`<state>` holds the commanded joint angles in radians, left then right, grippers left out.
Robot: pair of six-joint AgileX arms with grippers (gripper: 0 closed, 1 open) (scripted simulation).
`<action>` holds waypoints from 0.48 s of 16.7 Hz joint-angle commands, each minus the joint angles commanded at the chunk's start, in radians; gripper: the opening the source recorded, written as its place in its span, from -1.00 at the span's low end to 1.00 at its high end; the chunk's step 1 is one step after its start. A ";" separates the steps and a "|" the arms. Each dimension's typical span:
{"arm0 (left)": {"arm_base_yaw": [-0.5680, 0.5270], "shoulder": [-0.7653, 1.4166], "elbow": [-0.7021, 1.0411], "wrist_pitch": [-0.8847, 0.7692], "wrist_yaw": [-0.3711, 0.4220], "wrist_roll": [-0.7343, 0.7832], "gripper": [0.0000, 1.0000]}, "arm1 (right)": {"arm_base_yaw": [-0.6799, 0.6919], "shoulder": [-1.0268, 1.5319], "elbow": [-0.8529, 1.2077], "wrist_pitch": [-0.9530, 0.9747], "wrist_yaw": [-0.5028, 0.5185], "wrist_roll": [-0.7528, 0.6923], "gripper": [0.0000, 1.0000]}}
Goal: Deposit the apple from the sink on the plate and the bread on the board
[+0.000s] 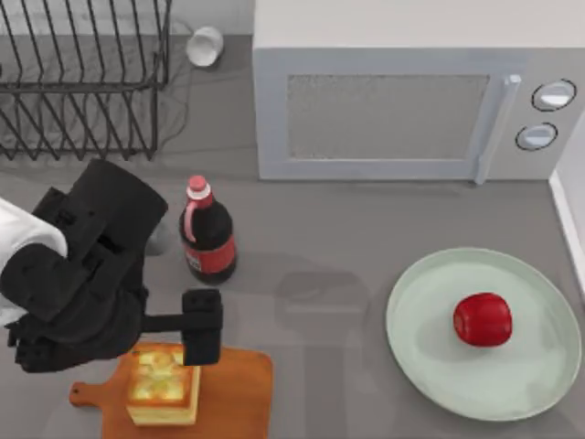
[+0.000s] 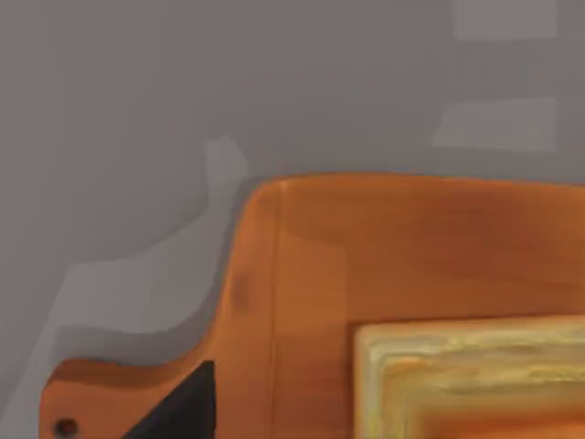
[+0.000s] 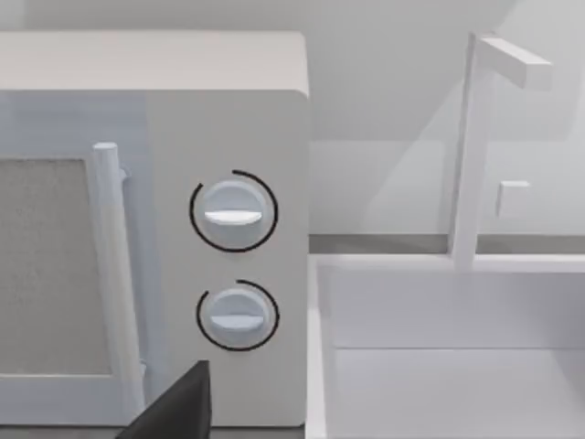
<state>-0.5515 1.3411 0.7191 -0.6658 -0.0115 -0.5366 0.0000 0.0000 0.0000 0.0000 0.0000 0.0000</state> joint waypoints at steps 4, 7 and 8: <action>0.117 -0.272 -0.161 0.136 0.005 0.114 1.00 | 0.000 0.000 0.000 0.000 0.000 0.000 1.00; 0.219 -0.531 -0.306 0.248 0.010 0.211 1.00 | 0.000 0.000 0.000 0.000 0.000 0.000 1.00; 0.254 -0.624 -0.356 0.287 0.012 0.244 1.00 | 0.000 0.000 0.000 0.000 0.000 0.000 1.00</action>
<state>-0.2970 0.7175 0.3635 -0.3786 0.0000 -0.2923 0.0000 0.0000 0.0000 0.0000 0.0000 0.0000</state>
